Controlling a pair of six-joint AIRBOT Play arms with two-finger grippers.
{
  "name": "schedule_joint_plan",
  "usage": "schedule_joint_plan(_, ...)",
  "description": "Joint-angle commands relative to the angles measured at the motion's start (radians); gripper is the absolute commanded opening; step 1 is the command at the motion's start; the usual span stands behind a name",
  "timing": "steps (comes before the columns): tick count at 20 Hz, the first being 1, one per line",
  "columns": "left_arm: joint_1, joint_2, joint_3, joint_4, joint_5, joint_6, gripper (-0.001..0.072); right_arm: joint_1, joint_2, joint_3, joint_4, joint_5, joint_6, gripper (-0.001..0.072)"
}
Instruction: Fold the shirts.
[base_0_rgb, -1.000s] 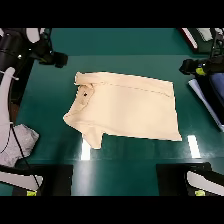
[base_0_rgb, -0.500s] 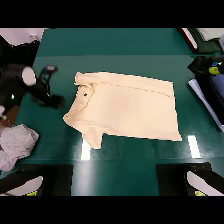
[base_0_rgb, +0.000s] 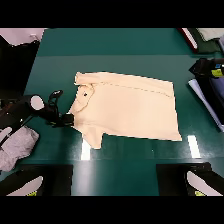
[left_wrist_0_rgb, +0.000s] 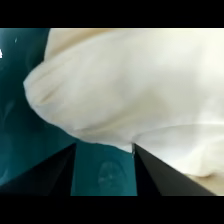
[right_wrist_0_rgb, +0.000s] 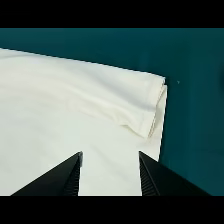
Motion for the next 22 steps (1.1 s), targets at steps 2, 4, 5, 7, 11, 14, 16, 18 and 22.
schedule_joint_plan(2,0.0,0.003,-0.029,-0.017,0.09,-0.061,0.0441,0.0,0.001,0.0,0.0,0.026,-0.001,0.041)
schedule_joint_plan(4,0.0,0.003,-0.029,-0.017,0.107,-0.092,0.0441,0.0,0.001,0.0,0.0,0.031,-0.001,0.041)
schedule_joint_plan(5,0.0,0.002,-0.029,-0.015,0.111,-0.098,0.044,0.0,0.001,0.0,0.0,0.036,-0.001,0.041)
schedule_joint_plan(7,0.0,0.003,-0.029,-0.014,0.117,-0.097,0.0346,0.0,0.001,0.0,0.0,0.05,-0.001,0.041)
schedule_joint_plan(11,0.0,0.004,-0.019,-0.014,0.137,-0.096,0.0027,0.0,0.001,0.0,0.0,0.119,-0.014,0.0358)
schedule_joint_plan(14,0.0,0.047,0.018,-0.009,0.108,-0.066,0.0027,-0.002,0.008,-0.033,-0.005,0.254,-0.068,0.0263)
schedule_joint_plan(16,0.0,0.119,0.046,-0.002,0.085,-0.041,0.0027,-0.025,0.055,-0.148,-0.008,0.276,-0.072,0.0264)
schedule_joint_plan(18,0.0,0.209,0.055,-0.003,0.047,-0.016,0.0027,-0.07,0.118,-0.3,-0.007,0.278,-0.071,0.0267)
schedule_joint_plan(22,0.0,0.288,0.055,-0.003,-0.059,0.019,0.0028,-0.169,0.21,-0.609,0.0,0.29,-0.071,0.0538)
